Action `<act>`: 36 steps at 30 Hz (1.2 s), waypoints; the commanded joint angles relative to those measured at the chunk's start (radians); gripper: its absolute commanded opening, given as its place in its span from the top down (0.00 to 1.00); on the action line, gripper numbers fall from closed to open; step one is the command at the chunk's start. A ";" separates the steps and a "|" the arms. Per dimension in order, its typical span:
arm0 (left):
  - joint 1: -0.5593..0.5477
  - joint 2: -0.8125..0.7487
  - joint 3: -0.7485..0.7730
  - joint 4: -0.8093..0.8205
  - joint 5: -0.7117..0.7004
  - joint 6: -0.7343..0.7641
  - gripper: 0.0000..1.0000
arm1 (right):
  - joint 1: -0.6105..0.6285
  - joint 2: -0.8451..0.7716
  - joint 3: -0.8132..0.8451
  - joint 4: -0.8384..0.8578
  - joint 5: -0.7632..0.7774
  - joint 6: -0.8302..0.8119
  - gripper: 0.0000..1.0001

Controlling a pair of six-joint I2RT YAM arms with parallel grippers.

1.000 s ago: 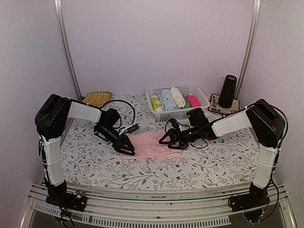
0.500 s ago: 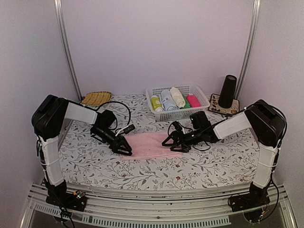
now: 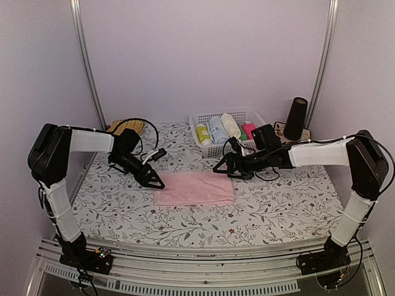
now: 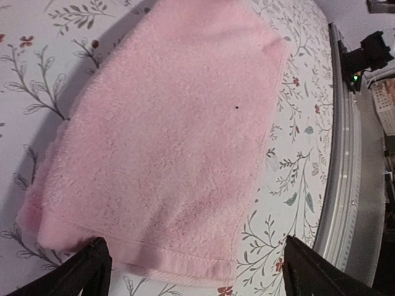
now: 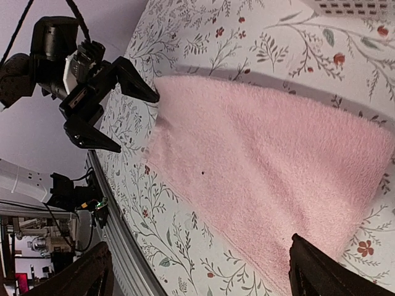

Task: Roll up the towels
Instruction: Smooth out the towel at the center of the board.

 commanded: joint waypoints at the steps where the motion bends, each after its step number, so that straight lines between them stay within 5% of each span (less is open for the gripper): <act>1: 0.008 -0.033 -0.023 0.064 -0.186 -0.114 0.03 | -0.006 -0.057 0.085 -0.159 0.192 -0.066 0.01; 9: 0.002 0.000 -0.046 0.073 -0.245 -0.134 0.08 | 0.030 -0.013 0.098 -0.232 0.351 -0.083 0.01; 19: -0.016 0.092 0.027 0.079 -0.303 -0.178 0.45 | 0.052 0.019 0.088 -0.210 0.398 -0.106 0.01; 26: -0.020 0.166 0.084 0.127 -0.514 -0.218 0.81 | 0.053 0.110 0.164 -0.212 0.472 -0.122 0.01; 29: -0.015 0.186 0.111 0.140 -0.615 -0.202 0.81 | 0.053 0.135 0.212 -0.200 0.516 -0.133 0.01; 32: -0.008 0.184 0.128 0.172 -0.737 -0.178 0.70 | 0.052 0.163 0.243 -0.162 0.512 -0.154 0.01; 36: 0.011 0.184 0.176 0.186 -0.796 -0.148 0.38 | 0.052 0.244 0.322 -0.160 0.472 -0.183 0.01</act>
